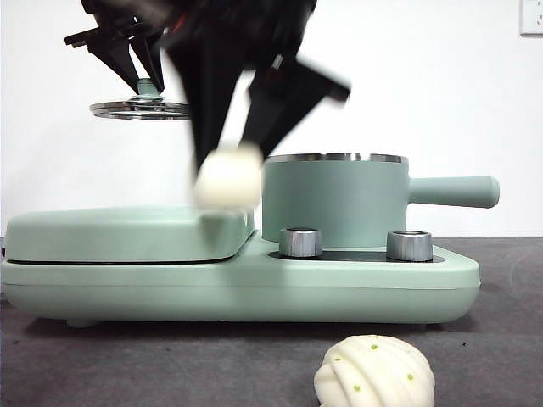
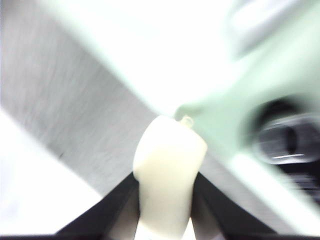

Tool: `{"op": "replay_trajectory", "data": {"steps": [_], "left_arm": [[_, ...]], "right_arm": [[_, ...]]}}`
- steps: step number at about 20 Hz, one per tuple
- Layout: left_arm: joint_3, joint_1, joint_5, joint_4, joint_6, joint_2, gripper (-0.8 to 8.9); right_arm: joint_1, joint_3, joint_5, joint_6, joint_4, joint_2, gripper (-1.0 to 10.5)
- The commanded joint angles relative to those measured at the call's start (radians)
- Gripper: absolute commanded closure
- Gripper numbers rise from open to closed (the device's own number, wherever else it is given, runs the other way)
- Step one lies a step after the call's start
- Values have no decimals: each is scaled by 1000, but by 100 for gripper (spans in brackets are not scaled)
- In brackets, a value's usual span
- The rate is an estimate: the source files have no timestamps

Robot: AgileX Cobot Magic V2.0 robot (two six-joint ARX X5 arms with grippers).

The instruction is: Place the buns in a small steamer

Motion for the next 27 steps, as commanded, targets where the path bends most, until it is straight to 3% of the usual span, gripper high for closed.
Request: {"op": "replay_trajectory", "data": {"steps": [1,4,9,19,24,27], "left_arm": [[9,-4,4,-15,-7,7,796],[9,-4,4,-14,-7,8,796],[9,-4,4,-12,-7,8,796],[9,-4,4,-11,-9,8,796],[9,-4,5,-11,-8,8,796],[9,-4,5,-8,-8,8,796]], "right_arm": [[-71,171,41,-106,-76,37,824],[-192,357,57,-167,-164,97,823],[-335,536,47,-194,-195,240,818],[-397,547,-25,-222,-174,402,810],[-401,547,-35,-222,-171,414,623],[-403,552,-35,-222,-176,414,441]]}}
